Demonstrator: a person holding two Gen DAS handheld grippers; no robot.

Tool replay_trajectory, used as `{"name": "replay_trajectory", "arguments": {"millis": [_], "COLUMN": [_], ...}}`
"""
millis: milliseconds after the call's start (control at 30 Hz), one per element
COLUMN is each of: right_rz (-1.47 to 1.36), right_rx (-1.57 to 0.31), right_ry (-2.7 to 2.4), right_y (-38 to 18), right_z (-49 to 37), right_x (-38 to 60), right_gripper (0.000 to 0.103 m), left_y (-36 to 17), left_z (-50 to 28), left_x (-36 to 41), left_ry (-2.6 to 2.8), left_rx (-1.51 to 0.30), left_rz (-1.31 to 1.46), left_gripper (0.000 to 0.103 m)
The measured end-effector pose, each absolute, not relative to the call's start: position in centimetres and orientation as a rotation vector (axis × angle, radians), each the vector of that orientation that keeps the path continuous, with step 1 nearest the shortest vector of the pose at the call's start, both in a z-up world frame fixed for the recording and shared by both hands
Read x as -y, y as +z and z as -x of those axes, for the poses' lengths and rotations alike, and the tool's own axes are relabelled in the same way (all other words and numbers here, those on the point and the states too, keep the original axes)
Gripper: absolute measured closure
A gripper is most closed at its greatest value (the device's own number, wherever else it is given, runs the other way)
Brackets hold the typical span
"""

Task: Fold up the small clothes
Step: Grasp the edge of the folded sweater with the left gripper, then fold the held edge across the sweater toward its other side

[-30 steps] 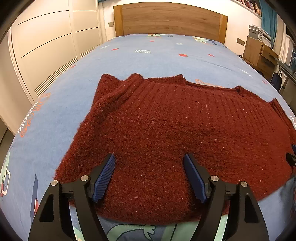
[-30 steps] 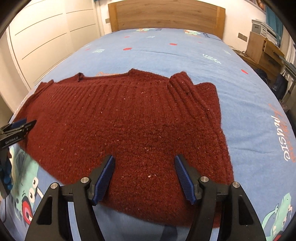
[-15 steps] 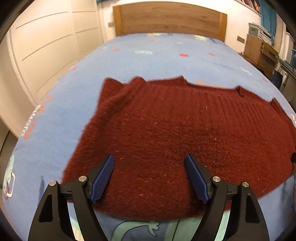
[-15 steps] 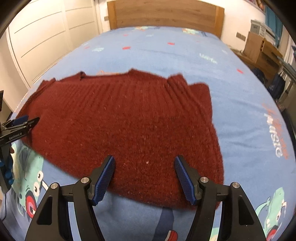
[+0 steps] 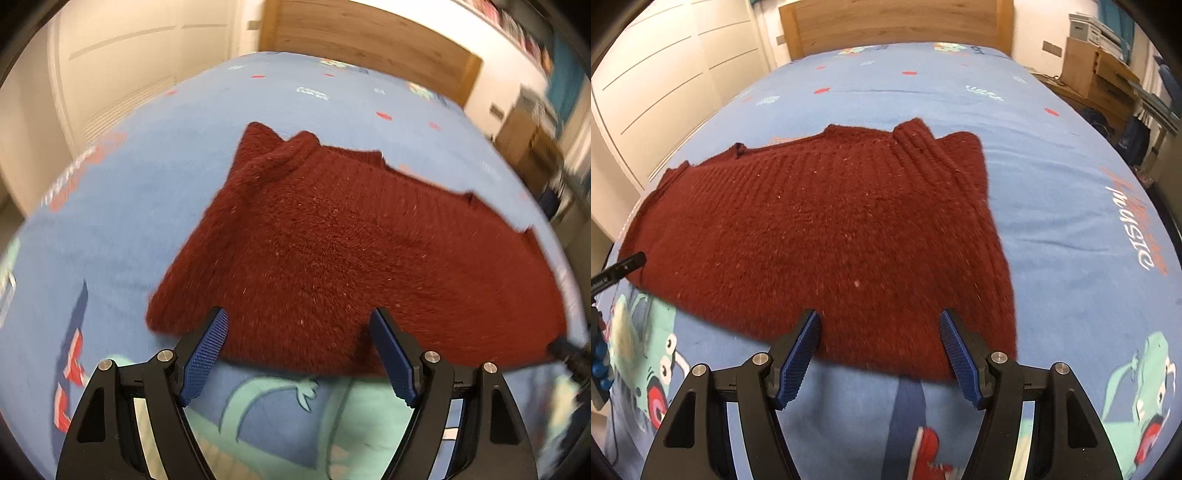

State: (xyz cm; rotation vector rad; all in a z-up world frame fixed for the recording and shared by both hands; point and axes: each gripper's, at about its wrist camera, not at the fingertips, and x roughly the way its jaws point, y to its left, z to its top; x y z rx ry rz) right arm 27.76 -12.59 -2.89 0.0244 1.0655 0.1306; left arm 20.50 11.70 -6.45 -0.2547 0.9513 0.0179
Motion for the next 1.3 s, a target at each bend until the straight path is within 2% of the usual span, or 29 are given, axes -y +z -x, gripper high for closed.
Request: {"name": "replay_trajectory", "arguments": {"millis": [200,500,933,1000,1033,1133,1167,1300], "right_rz": [-0.091,-0.165,-0.179,-0.178,-0.178,-0.178,-0.179,-0.193], "right_rx": [-1.05,-1.06,-1.064,-1.061,-1.059,-1.052,-1.051,-1.044], "right_ry": [0.093,0.097,0.107,0.109,0.111,0.118,0.121,0.134], "right_y": [-1.9,-2.3,-1.9,-1.8,-1.7,-1.5,-1.4,-1.1], "right_z": [-24.4,-19.9,-19.1,-19.2,-19.3,-19.5,-19.5,-19.4], "right_x": [14.3,15.0,15.3,15.3,15.3,15.3,15.3,15.2], "right_gripper": [0.034,0.034,0.034,0.034,0.034,0.034,0.034,0.034], "left_y": [-5.9,-8.5,-11.7,-12.1,-12.2,-12.7,-12.9,-12.1], "left_z": [-19.0,-18.7,-23.5,-24.1,-24.4,-24.8,-24.9,-25.4], "left_x": [-14.4,-18.3,-23.2,-24.1,-24.5,-25.7,-26.0,-26.4], "left_ry": [-0.004,0.013,-0.032,-0.029,-0.028,-0.023,-0.026,-0.029], "left_rx": [-0.987,-1.009,-0.818,-0.787,-0.78,-0.781,-0.787,-0.789], "left_rz": [0.495,0.851,1.268,1.316,1.33,1.358,1.364,1.342], "left_gripper": [0.028,0.028,0.031,0.034,0.039,0.068,0.075,0.083]}}
